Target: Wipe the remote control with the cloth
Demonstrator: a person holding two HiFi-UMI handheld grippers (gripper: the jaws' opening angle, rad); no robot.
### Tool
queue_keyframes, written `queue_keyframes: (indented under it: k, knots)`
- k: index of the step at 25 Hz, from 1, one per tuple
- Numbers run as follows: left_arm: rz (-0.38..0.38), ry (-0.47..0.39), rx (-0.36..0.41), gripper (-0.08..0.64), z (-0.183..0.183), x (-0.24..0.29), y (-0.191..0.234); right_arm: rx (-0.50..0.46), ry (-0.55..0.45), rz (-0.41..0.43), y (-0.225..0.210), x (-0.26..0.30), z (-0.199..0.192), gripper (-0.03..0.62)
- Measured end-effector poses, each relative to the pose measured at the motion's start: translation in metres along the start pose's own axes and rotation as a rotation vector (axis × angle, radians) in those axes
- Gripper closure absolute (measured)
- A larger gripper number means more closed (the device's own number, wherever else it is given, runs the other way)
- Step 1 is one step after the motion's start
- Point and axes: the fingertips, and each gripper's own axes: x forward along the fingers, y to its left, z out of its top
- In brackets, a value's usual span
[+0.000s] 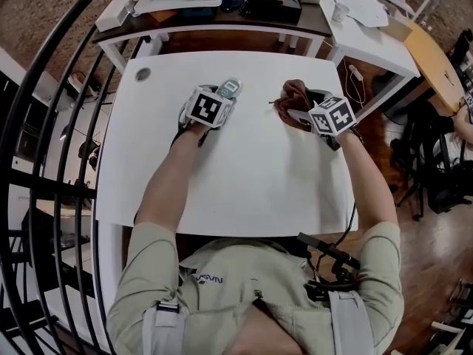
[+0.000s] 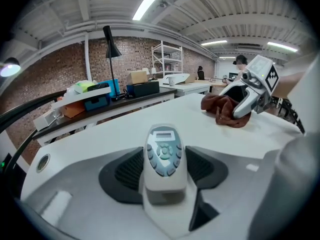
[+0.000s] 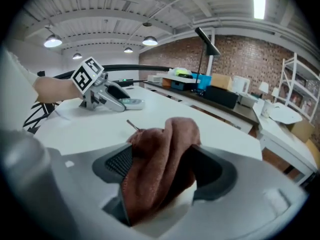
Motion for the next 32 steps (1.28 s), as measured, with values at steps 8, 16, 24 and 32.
queue_keyframes:
  k: [8,16,24,32]
  knots:
    - [0.003,-0.117,-0.003,0.285,0.005,-0.016,-0.014,-0.029,-0.024,-0.078,0.009,-0.009,0.010,0.451]
    - [0.056,-0.342,0.160,0.285,0.046,-0.109,-0.063,-0.168,-0.424,-0.259,0.055,-0.112,0.120,0.459]
    - [0.223,-0.515,0.372,0.287,0.072,-0.165,-0.110,-0.378,-0.664,-0.304,0.141,-0.179,0.188,0.460]
    - [0.298,-0.619,0.502,0.287,0.085,-0.190,-0.136,-0.479,-0.593,-0.195,0.198,-0.158,0.181,0.463]
